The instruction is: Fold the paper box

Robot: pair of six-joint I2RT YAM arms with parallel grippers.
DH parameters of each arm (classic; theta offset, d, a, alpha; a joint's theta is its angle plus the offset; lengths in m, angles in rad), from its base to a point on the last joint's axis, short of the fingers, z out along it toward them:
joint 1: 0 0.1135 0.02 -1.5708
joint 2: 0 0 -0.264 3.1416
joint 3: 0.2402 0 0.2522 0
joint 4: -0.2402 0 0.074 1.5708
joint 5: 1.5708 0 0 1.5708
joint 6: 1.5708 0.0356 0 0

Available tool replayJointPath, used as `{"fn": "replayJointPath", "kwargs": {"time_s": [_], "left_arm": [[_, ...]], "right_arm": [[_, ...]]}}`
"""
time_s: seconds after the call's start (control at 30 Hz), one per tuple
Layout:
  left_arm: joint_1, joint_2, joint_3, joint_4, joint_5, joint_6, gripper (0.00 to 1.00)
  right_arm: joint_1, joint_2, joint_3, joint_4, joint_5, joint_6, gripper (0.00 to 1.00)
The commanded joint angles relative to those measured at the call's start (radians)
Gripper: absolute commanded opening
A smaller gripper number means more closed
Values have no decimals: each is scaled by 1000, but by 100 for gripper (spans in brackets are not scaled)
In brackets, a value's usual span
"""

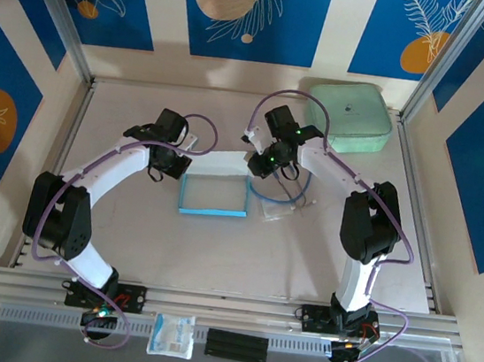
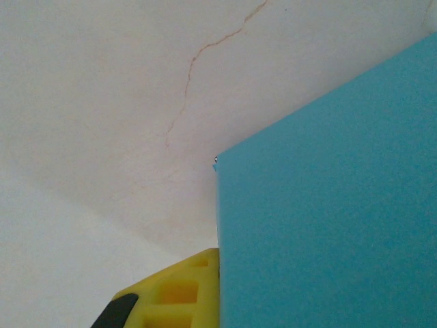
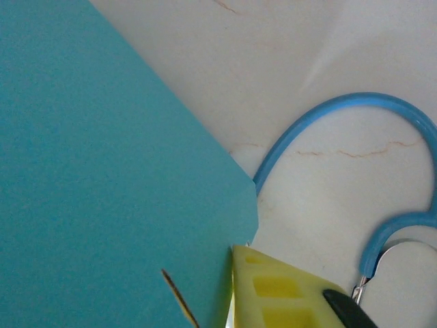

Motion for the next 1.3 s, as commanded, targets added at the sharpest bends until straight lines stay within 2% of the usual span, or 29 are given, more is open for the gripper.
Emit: {"fn": "replayJointPath", "kwargs": {"time_s": [0.0, 0.13, 0.23, 0.3, 0.43, 0.67, 0.83, 1.07, 1.17, 1.27], "left_arm": [[-12, 3, 40, -8, -9, -89, 0], [-13, -1, 41, 33, -22, -212, 0], [-16, -2, 34, 58, -37, -263, 0], [-18, -2, 24, 75, -46, -297, 0], [-20, -6, -8, 106, -63, -367, 0], [-19, -38, -57, 156, -67, -473, 0], [-19, -105, -143, 212, -68, -554, 0], [-25, -183, -228, 249, -68, -601, 0], [-29, -195, -256, 282, -44, -620, 0], [-36, -204, -265, 286, -27, -646, 0]], "right_arm": [[22, 19, 31, -21, 26, 128, 9], [33, 45, 114, -54, 101, 348, 8], [30, 74, 146, -62, 72, 472, 4], [33, 87, 142, -45, 46, 524, 2], [41, 88, 109, 2, 82, 624, 0], [64, 51, 21, 77, 157, 708, 0], [118, -14, -96, 184, 253, 732, 0], [178, -92, -244, 297, 353, 764, 0], [186, -96, -260, 301, 368, 783, 0], [208, -105, -275, 286, 438, 861, 0]]}}
